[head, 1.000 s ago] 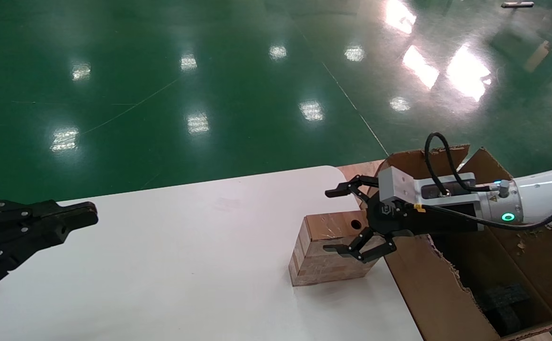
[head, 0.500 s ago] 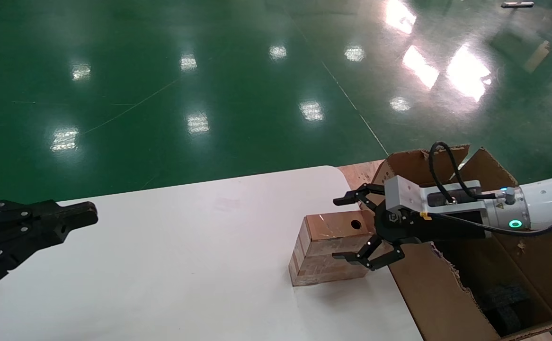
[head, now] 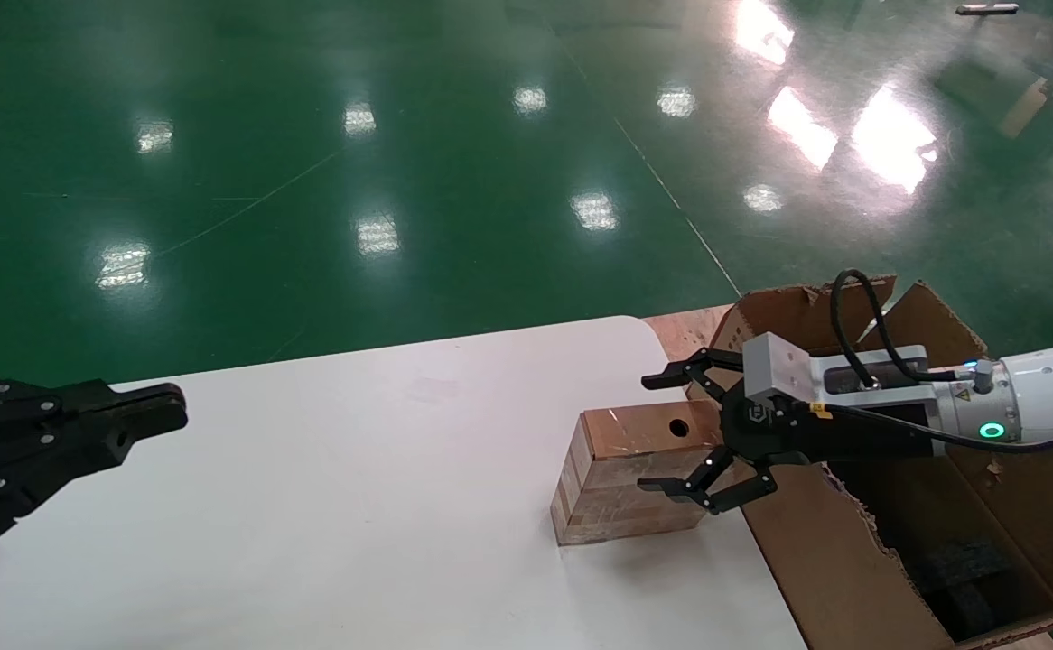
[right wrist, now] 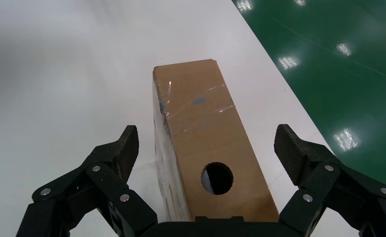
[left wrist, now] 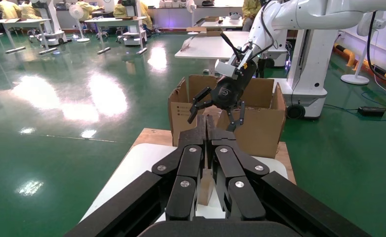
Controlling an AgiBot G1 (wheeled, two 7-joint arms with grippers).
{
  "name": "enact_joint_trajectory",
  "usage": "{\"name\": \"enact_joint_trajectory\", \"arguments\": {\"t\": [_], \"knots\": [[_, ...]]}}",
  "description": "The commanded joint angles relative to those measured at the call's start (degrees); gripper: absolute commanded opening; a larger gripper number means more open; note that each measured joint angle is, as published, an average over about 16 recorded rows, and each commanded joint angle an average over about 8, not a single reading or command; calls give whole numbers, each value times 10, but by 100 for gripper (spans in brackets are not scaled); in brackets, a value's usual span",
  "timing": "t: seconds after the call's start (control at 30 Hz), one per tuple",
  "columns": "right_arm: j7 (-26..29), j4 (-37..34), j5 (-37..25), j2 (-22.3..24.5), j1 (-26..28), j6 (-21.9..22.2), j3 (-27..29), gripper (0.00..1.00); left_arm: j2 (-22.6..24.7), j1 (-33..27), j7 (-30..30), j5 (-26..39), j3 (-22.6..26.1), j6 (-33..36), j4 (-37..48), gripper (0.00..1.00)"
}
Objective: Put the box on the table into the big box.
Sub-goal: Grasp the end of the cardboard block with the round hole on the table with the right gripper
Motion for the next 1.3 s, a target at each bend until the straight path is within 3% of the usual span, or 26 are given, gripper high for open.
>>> {"name": "enact_joint_trajectory", "arguments": {"t": [0.03, 0.2, 0.23, 1.3], "knots": [[0, -1, 2, 0, 0, 0, 0, 69, 0, 0, 0, 0, 0, 0, 0, 100], [0, 1, -1, 0, 0, 0, 1, 7, 0, 0, 0, 0, 0, 0, 0, 100], [0, 1, -1, 0, 0, 0, 1, 1, 0, 0, 0, 0, 0, 0, 0, 100], [12, 21, 0, 4, 4, 3, 1, 0, 0, 0, 0, 0, 0, 0, 0, 100]]}}
